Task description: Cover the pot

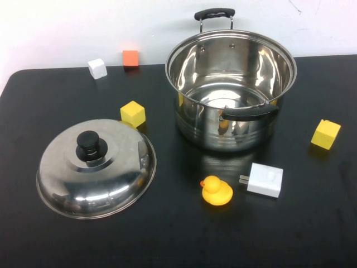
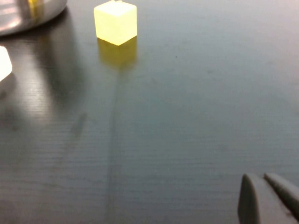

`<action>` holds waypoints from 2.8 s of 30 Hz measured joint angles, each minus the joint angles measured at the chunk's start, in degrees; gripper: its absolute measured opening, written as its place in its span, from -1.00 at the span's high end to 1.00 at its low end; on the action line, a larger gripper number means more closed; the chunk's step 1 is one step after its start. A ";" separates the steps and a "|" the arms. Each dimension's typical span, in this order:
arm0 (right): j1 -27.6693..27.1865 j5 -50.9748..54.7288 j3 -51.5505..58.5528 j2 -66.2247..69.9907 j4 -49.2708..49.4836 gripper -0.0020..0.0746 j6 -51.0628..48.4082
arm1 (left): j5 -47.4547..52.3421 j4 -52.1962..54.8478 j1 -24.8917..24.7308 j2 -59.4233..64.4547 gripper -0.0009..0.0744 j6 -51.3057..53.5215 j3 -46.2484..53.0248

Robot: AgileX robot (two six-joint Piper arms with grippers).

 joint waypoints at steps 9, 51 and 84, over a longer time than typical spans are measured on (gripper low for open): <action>0.00 0.00 0.00 0.00 0.00 0.95 0.00 | 12.30 0.00 0.00 14.87 0.98 0.45 -17.95; 0.00 0.00 0.00 0.00 0.00 0.95 0.04 | -27.49 25.86 0.00 89.77 -0.46 -0.69 -24.91; 0.00 0.00 0.00 0.00 0.00 0.95 0.04 | -15.30 76.48 -1.92 85.36 0.10 -69.57 -66.38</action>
